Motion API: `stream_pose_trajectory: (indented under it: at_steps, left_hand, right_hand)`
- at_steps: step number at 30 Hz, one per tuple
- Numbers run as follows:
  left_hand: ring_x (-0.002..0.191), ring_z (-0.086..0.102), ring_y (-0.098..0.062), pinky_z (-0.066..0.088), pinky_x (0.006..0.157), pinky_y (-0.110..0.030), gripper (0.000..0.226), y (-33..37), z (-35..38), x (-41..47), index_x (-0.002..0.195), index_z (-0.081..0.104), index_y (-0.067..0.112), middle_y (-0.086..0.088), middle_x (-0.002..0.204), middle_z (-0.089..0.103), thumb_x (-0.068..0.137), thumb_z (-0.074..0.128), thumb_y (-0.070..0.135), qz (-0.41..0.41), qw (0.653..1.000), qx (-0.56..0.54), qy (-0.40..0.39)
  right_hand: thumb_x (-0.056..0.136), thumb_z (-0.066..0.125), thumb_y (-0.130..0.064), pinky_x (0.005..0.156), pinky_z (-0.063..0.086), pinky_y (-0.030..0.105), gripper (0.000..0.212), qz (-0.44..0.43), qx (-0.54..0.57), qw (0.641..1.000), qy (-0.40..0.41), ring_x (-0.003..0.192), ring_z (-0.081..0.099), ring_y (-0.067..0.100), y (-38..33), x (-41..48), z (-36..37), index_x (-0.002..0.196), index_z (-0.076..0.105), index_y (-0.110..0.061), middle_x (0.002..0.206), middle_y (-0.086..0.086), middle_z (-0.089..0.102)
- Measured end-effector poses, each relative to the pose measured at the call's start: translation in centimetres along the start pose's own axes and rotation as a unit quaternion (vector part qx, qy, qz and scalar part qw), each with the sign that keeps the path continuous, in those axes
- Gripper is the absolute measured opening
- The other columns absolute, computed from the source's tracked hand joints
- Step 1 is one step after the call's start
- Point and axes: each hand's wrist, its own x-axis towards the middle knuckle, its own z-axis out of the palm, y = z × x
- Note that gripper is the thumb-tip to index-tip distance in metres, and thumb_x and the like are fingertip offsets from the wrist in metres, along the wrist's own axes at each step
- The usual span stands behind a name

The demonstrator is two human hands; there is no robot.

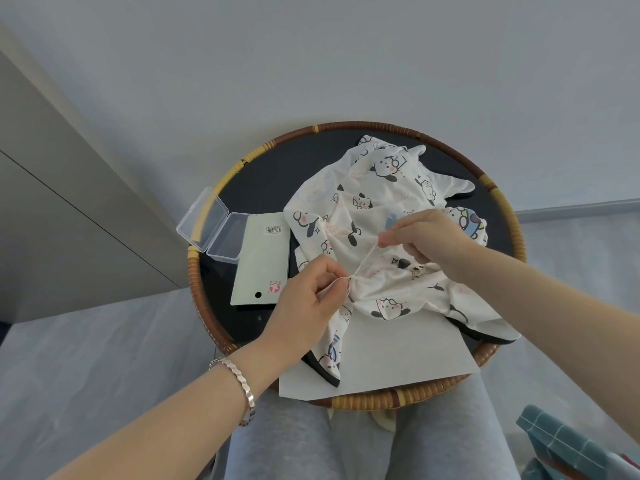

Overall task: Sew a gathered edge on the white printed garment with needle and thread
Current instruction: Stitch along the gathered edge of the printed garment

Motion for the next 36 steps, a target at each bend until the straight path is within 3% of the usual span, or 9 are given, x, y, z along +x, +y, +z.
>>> stream_pose_trajectory:
  at_steps: [6, 9, 15, 21, 24, 26, 30, 33, 36]
  left_hand:
    - [0.072, 0.061, -0.014, 0.048, 0.068, -0.024, 0.011, 0.1, -0.1, 0.1, 0.085, 0.054, 0.019, -0.001, 0.076, 0.067, 0.092, 0.051, 0.011, 0.000, 1.000, -0.005, -0.003]
    - [0.077, 0.061, -0.026, 0.049, 0.070, -0.034, 0.011, -0.1, -0.4, -0.2, 0.085, 0.055, 0.021, -0.007, 0.076, 0.066, 0.092, 0.052, 0.013, 0.003, 1.000, -0.003, -0.008]
    - [0.076, 0.062, -0.006, 0.047, 0.070, -0.019, 0.015, -0.2, -0.9, -0.2, 0.083, 0.056, 0.025, 0.008, 0.077, 0.068, 0.091, 0.054, 0.012, -0.001, 1.000, 0.004, -0.010]
    - [0.079, 0.059, -0.011, 0.046, 0.072, -0.016, 0.018, 0.0, -1.2, -0.3, 0.083, 0.060, 0.034, 0.011, 0.086, 0.065, 0.088, 0.059, 0.017, 0.024, 0.999, 0.028, 0.018]
    - [0.084, 0.060, 0.003, 0.044, 0.074, -0.008, 0.016, 0.0, -1.5, -0.6, 0.085, 0.064, 0.032, 0.014, 0.084, 0.067, 0.086, 0.062, 0.016, 0.016, 0.999, 0.012, 0.034]
    - [0.088, 0.060, 0.007, 0.043, 0.076, -0.006, 0.016, -0.1, -1.7, -0.7, 0.085, 0.064, 0.031, 0.016, 0.086, 0.067, 0.085, 0.062, 0.016, 0.010, 0.999, 0.015, 0.038]
    - [0.084, 0.060, 0.006, 0.043, 0.075, -0.006, 0.018, -0.1, -1.7, -0.8, 0.082, 0.065, 0.032, 0.020, 0.079, 0.067, 0.083, 0.065, 0.014, 0.013, 0.998, 0.019, 0.051]
    - [0.083, 0.059, 0.008, 0.042, 0.075, -0.005, 0.018, 0.2, -1.7, -0.8, 0.081, 0.064, 0.031, 0.018, 0.079, 0.066, 0.083, 0.066, 0.014, 0.024, 0.998, 0.030, 0.052]
    - [0.085, 0.059, 0.007, 0.041, 0.075, -0.004, 0.020, 0.4, -1.6, -0.9, 0.083, 0.063, 0.033, 0.018, 0.083, 0.066, 0.084, 0.064, 0.013, 0.043, 0.997, 0.044, 0.052]
  right_hand:
    - [0.079, 0.068, -0.014, 0.065, 0.038, 0.027, 0.015, 0.014, -0.086, 0.990, 0.113, 0.074, 0.048, 0.018, 1.0, 1.7, 0.2, 0.077, 0.068, 0.001, 0.080, 0.004, 0.054]
    - [0.080, 0.063, -0.014, 0.056, 0.037, 0.026, 0.023, 0.003, -0.158, 0.975, 0.154, 0.063, 0.046, 0.022, 1.9, 2.4, 0.3, 0.085, 0.067, 0.008, 0.068, 0.010, 0.051]
    - [0.080, 0.057, -0.017, 0.050, 0.031, 0.023, 0.023, -0.010, -0.234, 0.951, 0.201, 0.055, 0.041, 0.019, 2.6, 2.8, -0.1, 0.074, 0.066, 0.003, 0.063, 0.008, 0.051]
    - [0.092, 0.045, -0.034, 0.047, 0.038, 0.024, 0.015, -0.056, -0.231, 0.965, 0.110, 0.053, 0.048, 0.015, 1.7, 1.2, 1.0, 0.098, 0.054, -0.022, 0.062, -0.002, 0.051]
    - [0.096, 0.035, -0.023, 0.046, 0.034, 0.021, 0.016, -0.117, -0.182, 0.974, 0.063, 0.049, 0.042, 0.009, 1.1, -0.5, 1.2, 0.103, 0.050, -0.022, 0.061, -0.005, 0.047]
    - [0.097, 0.034, -0.017, 0.043, 0.030, 0.014, 0.018, -0.165, -0.191, 0.967, 0.035, 0.043, 0.036, 0.005, 0.8, -1.7, 1.3, 0.097, 0.052, -0.021, 0.058, -0.007, 0.044]
    - [0.096, 0.043, -0.015, 0.056, 0.038, 0.020, 0.017, -0.248, -0.247, 0.936, -0.031, 0.055, 0.044, 0.013, 0.7, -3.2, 1.7, 0.094, 0.057, -0.023, 0.072, 0.007, 0.058]
    - [0.093, 0.050, -0.016, 0.068, 0.042, 0.018, 0.018, -0.302, -0.298, 0.905, -0.041, 0.073, 0.054, 0.010, 0.7, -3.3, 1.9, 0.100, 0.065, -0.022, 0.093, -0.004, 0.064]
    - [0.093, 0.052, -0.014, 0.072, 0.041, 0.010, 0.019, -0.328, -0.311, 0.892, -0.025, 0.075, 0.054, 0.002, 0.6, -2.9, 2.0, 0.100, 0.068, -0.022, 0.096, -0.007, 0.063]
